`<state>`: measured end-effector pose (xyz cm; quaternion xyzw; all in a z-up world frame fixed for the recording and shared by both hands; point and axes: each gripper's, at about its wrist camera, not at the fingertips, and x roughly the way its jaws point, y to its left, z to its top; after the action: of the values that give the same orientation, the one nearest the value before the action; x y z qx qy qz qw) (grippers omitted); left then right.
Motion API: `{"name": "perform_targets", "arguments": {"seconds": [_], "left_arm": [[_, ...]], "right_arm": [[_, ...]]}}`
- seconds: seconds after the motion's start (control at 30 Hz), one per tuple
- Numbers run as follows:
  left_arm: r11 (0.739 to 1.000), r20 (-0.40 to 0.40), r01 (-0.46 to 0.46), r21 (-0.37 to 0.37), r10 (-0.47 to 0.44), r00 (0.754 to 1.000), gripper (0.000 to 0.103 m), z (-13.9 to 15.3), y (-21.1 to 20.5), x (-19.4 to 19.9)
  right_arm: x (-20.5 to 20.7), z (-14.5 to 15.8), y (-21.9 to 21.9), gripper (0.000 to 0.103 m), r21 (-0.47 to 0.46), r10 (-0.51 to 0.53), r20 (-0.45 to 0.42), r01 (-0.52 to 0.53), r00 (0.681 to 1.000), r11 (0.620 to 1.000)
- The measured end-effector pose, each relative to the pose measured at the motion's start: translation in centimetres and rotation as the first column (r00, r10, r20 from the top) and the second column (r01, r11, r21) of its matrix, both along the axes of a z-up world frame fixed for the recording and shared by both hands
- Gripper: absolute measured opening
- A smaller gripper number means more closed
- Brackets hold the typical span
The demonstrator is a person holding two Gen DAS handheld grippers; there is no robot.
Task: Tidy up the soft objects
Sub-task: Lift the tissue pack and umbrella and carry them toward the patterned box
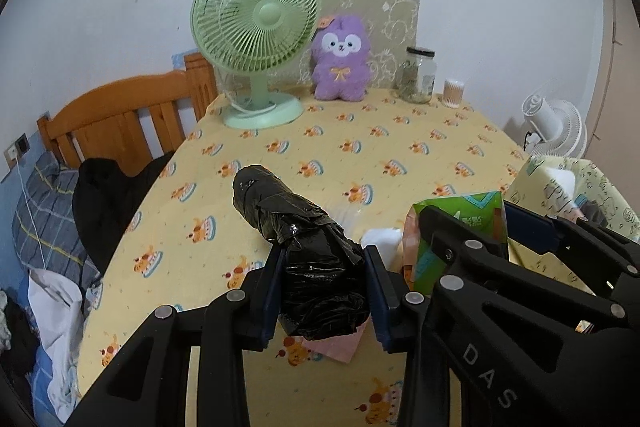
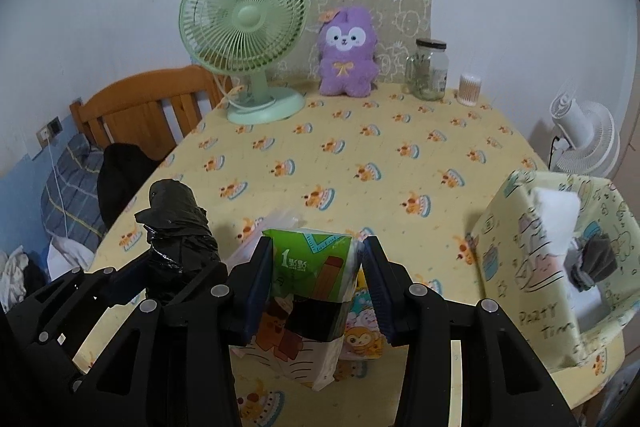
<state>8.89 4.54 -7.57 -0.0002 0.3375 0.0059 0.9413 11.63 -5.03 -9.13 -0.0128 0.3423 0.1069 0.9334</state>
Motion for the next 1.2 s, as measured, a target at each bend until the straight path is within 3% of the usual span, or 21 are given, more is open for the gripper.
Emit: {"name": "perform_targets", "arguments": {"seconds": [0.57,1.2], "left_arm": [[0.999,0.086,0.038,-0.008,-0.037,0.996,0.038,4.2,-2.4,-0.5],[0.996,0.136,0.085,-0.015,-0.082,0.987,0.038,6.1,-6.7,0.2]], "right_arm": [[-0.9,4.9,-2.2,0.048,-0.009,-0.002,0.092,0.003,0.996,1.0],[-0.7,7.4,-6.4,0.048,-0.002,-0.036,0.14,0.037,0.99,0.999]]}}
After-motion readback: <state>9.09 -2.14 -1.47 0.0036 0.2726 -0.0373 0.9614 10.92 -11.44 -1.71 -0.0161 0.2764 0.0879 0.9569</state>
